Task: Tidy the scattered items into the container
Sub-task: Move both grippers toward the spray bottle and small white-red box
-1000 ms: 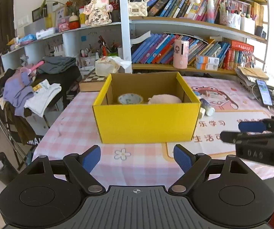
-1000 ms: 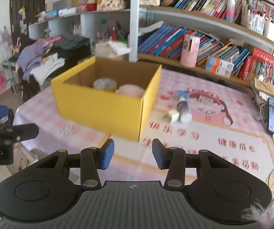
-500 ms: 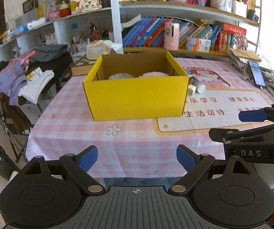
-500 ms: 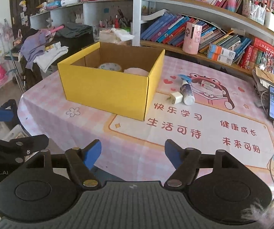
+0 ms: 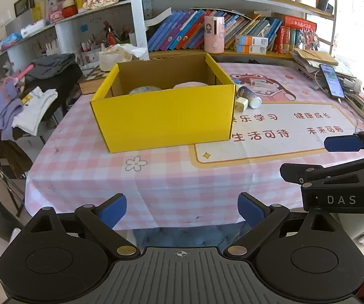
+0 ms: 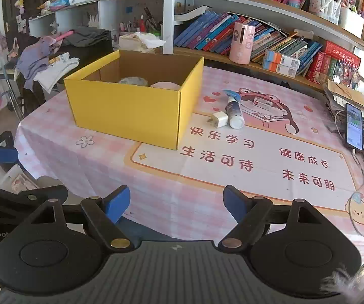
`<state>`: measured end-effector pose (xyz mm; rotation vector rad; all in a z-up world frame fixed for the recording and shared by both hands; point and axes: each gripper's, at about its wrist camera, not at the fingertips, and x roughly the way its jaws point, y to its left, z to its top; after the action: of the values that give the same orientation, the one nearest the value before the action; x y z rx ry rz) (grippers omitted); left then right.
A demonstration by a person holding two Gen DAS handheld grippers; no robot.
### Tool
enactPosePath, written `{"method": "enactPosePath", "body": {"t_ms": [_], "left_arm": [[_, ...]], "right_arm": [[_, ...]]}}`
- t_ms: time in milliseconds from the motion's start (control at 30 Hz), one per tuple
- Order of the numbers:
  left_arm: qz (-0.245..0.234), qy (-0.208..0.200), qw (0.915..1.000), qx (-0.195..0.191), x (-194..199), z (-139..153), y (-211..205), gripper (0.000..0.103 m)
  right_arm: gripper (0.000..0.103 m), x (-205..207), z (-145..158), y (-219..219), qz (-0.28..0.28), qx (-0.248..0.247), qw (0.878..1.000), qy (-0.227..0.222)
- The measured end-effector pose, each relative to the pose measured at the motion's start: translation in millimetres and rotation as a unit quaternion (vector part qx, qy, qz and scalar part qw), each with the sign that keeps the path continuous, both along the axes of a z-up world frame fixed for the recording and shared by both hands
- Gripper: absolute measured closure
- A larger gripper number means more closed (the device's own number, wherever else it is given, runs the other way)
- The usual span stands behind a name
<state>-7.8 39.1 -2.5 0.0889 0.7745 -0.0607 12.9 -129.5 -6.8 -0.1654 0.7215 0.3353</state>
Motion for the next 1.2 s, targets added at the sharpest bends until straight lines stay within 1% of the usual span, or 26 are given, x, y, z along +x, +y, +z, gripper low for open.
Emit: {"method": "enactPosePath", "body": {"t_ms": [233, 400, 667, 933, 1200], "left_arm": [[-0.019, 0.007, 0.9998, -0.006, 11.7, -4.2, -11.4, 0.006], [-0.041, 0.017, 0.9990, -0.009, 23.8, -7.7, -25.9, 0.006], [-0.083, 0.019, 0.9963, -0.010, 47.3, -10.2, -55.4, 0.006], [-0.117, 0.016, 0.9929, -0.009, 70.7, -11.8, -82.1, 0.006], [-0.139, 0.023, 0.9900, -0.012, 99.9, -18.7, -113.5, 0.006]], "right_arm": [[0.022, 4.8, -2.3, -13.2, -0.021, -0.007, 1.000, 0.004], [0.022, 10.9, -3.1, -25.6, -0.038, -0.011, 0.999, 0.009], [0.022, 26.4, -3.9, -56.0, -0.078, -0.015, 0.997, 0.011], [0.022, 47.9, -3.9, -83.0, -0.112, -0.011, 0.994, 0.005], [0.022, 78.5, -10.6, -108.6, -0.119, -0.018, 0.993, 0.016]]}}
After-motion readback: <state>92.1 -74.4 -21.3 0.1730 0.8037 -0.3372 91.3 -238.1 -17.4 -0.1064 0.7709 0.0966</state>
